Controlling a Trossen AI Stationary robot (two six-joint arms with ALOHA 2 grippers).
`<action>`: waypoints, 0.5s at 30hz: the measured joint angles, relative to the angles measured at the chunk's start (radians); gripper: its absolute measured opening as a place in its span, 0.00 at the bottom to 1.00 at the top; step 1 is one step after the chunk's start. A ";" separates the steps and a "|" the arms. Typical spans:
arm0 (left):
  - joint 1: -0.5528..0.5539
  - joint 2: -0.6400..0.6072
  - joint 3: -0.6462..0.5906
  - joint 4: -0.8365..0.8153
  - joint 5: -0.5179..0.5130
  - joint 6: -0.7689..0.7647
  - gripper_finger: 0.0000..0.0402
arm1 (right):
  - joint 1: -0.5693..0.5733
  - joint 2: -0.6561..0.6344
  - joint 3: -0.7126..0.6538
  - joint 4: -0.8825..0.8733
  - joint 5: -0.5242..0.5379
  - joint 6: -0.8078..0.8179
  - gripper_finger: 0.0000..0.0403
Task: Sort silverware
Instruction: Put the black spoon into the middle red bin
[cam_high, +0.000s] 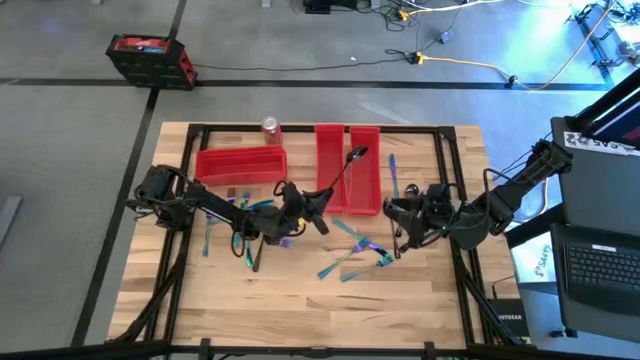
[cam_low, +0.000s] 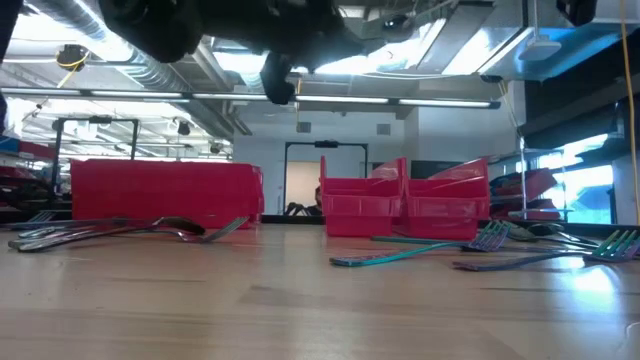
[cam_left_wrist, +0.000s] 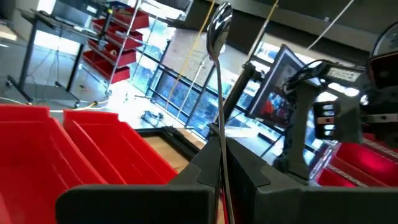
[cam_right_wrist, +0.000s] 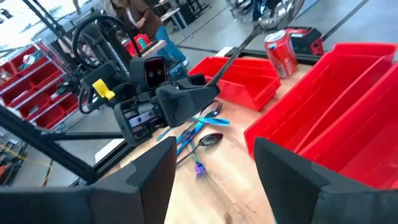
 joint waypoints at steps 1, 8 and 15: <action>0.006 0.000 0.000 -0.010 -0.007 0.011 0.00 | 0.000 0.000 0.000 0.000 0.013 0.000 0.49; 0.052 0.000 0.032 -0.129 -0.227 0.070 0.00 | 0.000 0.000 0.000 0.003 0.058 0.019 0.49; 0.108 0.000 0.175 -0.395 -0.374 0.056 0.00 | 0.000 -0.003 0.000 -0.035 0.083 -0.005 0.49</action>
